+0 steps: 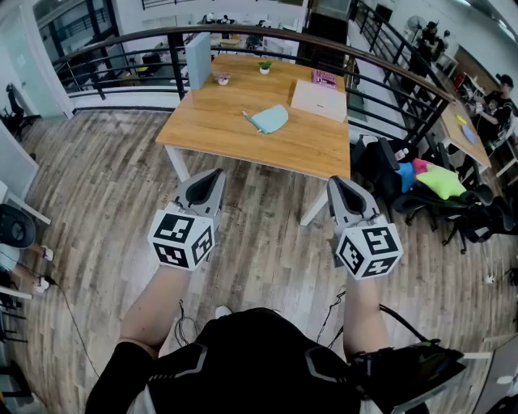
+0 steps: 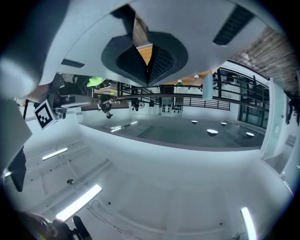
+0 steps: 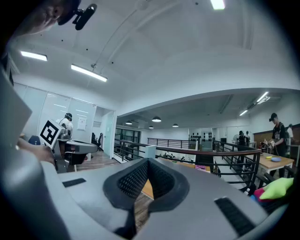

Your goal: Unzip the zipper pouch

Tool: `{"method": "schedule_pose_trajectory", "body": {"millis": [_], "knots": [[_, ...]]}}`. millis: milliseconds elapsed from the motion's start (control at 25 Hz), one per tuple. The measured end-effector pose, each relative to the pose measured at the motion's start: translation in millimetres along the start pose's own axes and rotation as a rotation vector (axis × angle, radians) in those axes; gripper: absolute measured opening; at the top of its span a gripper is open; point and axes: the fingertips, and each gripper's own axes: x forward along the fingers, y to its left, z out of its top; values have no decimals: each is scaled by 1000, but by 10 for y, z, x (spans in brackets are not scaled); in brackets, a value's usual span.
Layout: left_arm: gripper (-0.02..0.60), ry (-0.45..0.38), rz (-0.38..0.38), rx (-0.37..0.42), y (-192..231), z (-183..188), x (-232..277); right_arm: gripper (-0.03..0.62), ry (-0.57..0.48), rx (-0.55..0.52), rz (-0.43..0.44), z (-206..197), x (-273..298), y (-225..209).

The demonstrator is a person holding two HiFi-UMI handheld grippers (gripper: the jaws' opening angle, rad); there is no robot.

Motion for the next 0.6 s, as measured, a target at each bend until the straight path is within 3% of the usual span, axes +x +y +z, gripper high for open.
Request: {"method": "schedule_pose_trajectory", "body": {"millis": [240, 600], "knots": [[29, -9, -17, 28, -124, 27, 21, 8, -11, 8, 1, 44, -9, 10], [29, -36, -8, -29, -87, 72, -93, 9, -12, 30, 7, 88, -47, 15]]}}
